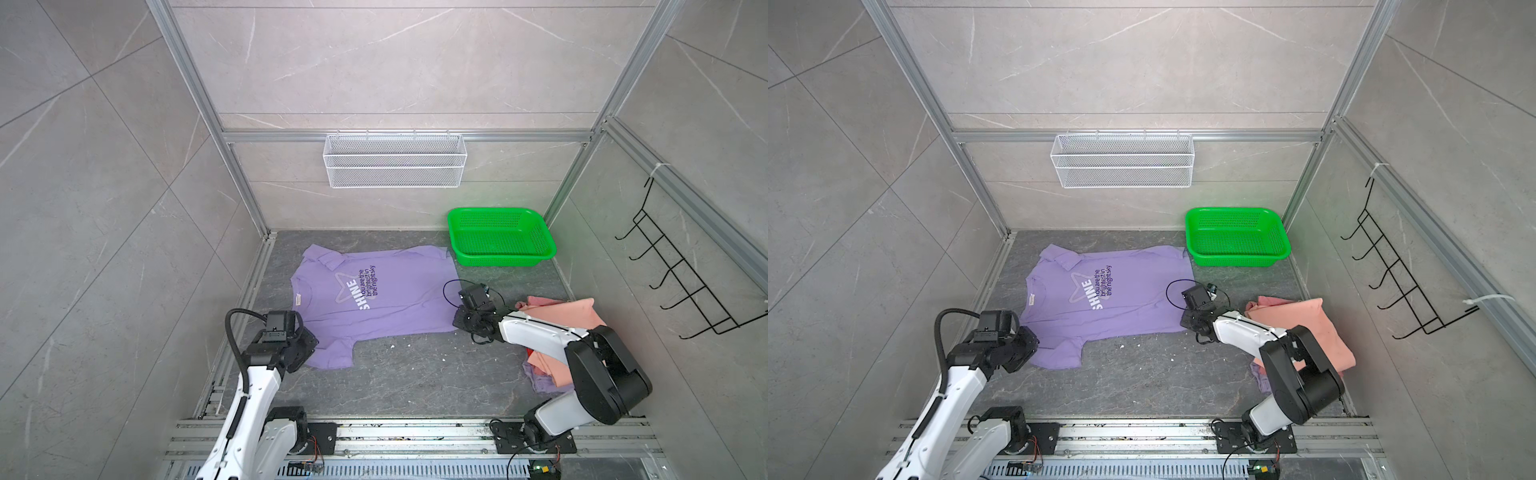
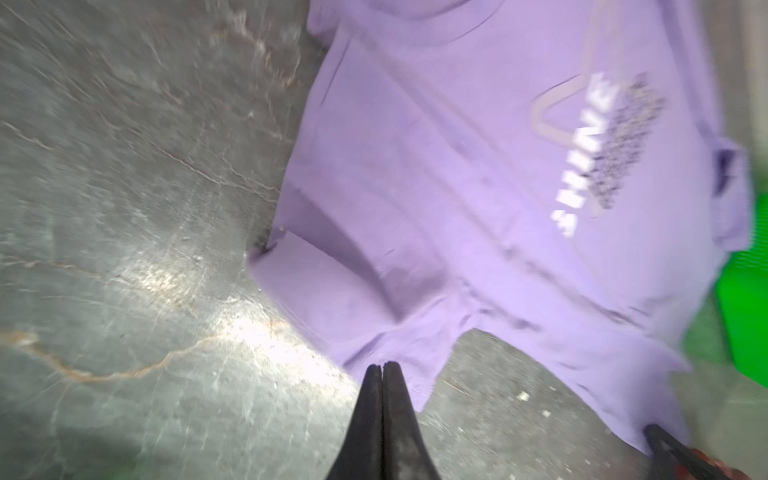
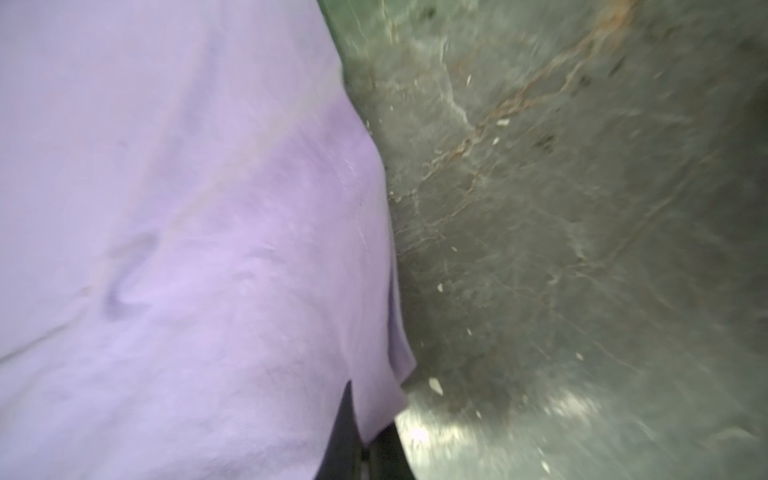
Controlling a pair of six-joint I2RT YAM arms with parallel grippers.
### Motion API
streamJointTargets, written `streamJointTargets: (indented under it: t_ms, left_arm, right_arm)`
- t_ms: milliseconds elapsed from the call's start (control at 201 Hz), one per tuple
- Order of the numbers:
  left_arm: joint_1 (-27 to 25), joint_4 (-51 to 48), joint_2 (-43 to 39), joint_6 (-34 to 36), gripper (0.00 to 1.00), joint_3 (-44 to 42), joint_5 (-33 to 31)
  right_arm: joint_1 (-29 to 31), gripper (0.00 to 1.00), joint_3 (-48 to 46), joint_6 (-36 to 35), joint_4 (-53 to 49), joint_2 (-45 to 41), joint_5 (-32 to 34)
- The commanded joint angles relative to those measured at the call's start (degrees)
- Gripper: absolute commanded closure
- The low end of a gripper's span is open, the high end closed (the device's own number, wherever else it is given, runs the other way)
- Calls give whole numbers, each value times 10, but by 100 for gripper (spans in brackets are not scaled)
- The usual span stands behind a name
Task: Fold and stack the t-shirts
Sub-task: 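Grasp the hem corners nearest the robot with both grippers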
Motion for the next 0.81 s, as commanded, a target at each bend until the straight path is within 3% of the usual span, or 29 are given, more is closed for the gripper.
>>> streamJointTargets:
  t_ms: [0,189,279,354,473,802]
  left_arm:
    - [-2,-83,-17,23,100,42,-5]
    - [-2,-103,18,43,100,73,-7]
    - [-2,-94,49,29,63,43,-10]
    - [-3,-69,53,4,44,10,-4]
    - [-7,-41,48,-28,38,-43,-11]
    - [-9,45,58,-39,37,-120,-47]
  right_arm:
    - [-1,99,-12,-14,-41,-57,17]
    - [-1,99,-6,-30,-76,-88,13]
    - [-1,99,-13,-26,-71,-81,11]
    - [-1,99,-23,-22,-63,-73,13]
    - [0,99,-32,-21,-54,-57,17]
    - [-1,99,-31,-21,-33,-39,3]
